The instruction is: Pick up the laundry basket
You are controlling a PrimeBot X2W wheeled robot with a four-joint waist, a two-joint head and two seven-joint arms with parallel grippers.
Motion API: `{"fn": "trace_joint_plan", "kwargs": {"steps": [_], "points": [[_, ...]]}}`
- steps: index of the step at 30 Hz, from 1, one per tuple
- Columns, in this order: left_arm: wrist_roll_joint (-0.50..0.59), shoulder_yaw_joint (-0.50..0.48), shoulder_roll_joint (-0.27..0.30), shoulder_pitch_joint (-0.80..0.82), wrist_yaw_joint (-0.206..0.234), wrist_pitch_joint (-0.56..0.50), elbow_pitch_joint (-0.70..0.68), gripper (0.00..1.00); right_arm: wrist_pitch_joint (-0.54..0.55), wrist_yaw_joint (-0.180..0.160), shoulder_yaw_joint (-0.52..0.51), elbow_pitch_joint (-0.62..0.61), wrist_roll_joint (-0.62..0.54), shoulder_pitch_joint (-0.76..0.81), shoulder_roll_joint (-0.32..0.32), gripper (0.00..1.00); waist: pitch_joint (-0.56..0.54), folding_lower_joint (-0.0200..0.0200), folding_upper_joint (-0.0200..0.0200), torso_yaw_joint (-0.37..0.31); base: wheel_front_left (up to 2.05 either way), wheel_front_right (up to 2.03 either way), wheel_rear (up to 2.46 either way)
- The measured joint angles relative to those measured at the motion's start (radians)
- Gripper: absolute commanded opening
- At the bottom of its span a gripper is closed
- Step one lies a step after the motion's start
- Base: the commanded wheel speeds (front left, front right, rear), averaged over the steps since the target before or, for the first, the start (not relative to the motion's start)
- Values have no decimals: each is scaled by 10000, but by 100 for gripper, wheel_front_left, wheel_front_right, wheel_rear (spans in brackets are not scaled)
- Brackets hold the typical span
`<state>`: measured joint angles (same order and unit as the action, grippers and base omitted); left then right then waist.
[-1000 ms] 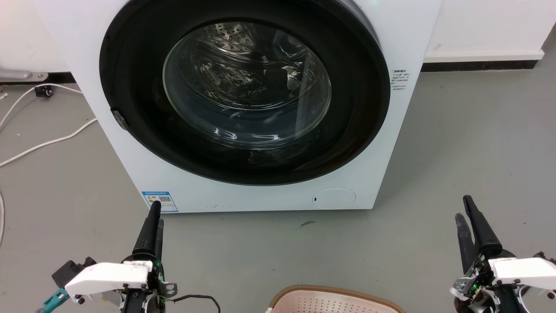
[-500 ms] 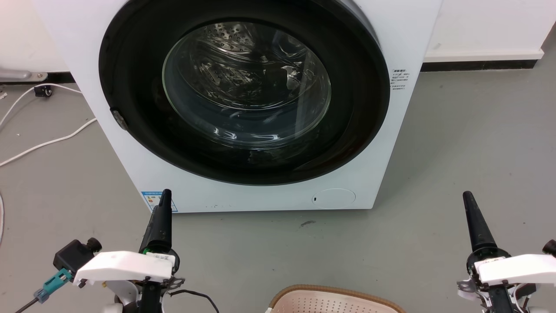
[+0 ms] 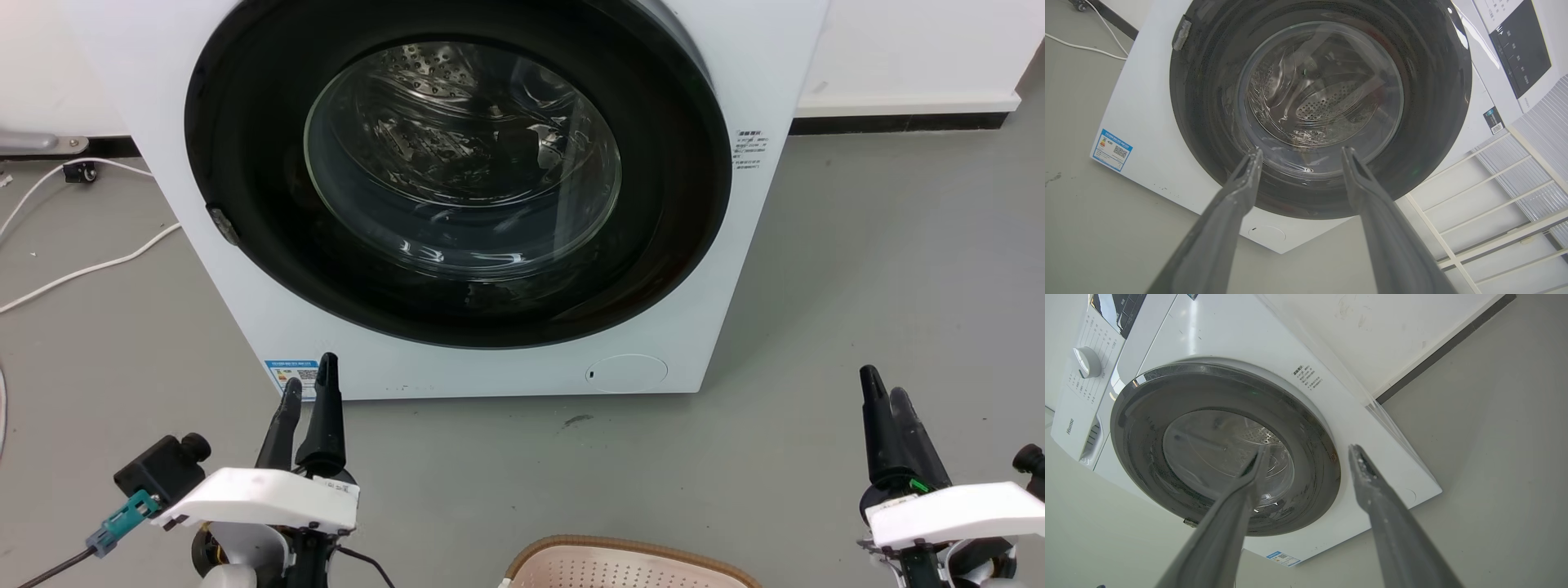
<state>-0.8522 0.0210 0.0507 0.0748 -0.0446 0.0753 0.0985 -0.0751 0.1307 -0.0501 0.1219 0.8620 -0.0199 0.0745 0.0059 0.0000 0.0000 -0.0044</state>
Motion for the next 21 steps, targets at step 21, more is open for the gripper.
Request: {"fn": "trace_joint_plan", "kwargs": {"steps": [21], "points": [[2968, 405, 82, -102, 311, 612, -29, 100, 15, 0, 180, -518, -3547, 221, 52, 100, -24, 0, 0, 9, 0, 0, 0]]}}
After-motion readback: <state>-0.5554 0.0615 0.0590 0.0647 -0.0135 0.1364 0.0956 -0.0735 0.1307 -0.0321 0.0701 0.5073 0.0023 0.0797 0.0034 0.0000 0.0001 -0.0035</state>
